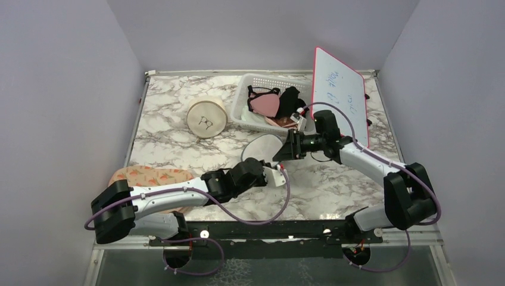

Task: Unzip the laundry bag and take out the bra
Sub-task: Unzip the laundry bag at the center of the board.

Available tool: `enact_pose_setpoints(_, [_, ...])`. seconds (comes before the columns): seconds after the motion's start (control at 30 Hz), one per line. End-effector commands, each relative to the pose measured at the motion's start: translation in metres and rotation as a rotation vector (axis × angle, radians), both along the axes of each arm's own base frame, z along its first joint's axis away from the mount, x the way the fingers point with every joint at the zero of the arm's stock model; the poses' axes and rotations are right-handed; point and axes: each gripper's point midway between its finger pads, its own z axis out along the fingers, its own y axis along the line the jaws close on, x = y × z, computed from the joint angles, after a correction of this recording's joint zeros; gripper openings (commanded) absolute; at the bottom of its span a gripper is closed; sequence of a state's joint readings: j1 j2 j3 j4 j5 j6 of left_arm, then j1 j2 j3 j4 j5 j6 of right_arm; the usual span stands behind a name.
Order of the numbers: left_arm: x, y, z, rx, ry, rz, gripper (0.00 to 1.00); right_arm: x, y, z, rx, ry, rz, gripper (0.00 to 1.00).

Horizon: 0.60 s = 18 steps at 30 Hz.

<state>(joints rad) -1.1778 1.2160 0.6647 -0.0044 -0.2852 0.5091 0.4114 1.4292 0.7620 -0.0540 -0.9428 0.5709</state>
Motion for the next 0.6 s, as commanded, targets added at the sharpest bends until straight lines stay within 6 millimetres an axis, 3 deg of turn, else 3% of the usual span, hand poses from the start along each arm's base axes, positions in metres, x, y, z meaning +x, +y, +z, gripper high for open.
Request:
enact_pose_setpoints(0.0, [0.006,-0.001,0.015,-0.111,0.141,0.129,0.00,0.026,-0.025,-0.008,-0.237,-0.157,-0.113,0.54])
enact_pose_setpoints(0.13, [0.010,-0.002,0.025,-0.163,0.190,0.152,0.00,0.044,-0.050,0.001,-0.376,-0.304,-0.208,0.68])
enact_pose_setpoints(0.33, [0.017,0.000,0.035,-0.215,0.263,0.185,0.00,0.084,-0.100,0.018,-0.566,-0.496,-0.497,0.72])
enact_pose_setpoints(0.43, [0.016,-0.002,0.036,-0.235,0.310,0.185,0.00,0.085,-0.098,0.045,-0.446,-0.693,-0.543,0.72])
enact_pose_setpoints(0.57, [0.016,-0.005,0.036,-0.249,0.353,0.179,0.00,0.052,-0.075,0.063,-0.175,-0.928,-0.481,0.67])
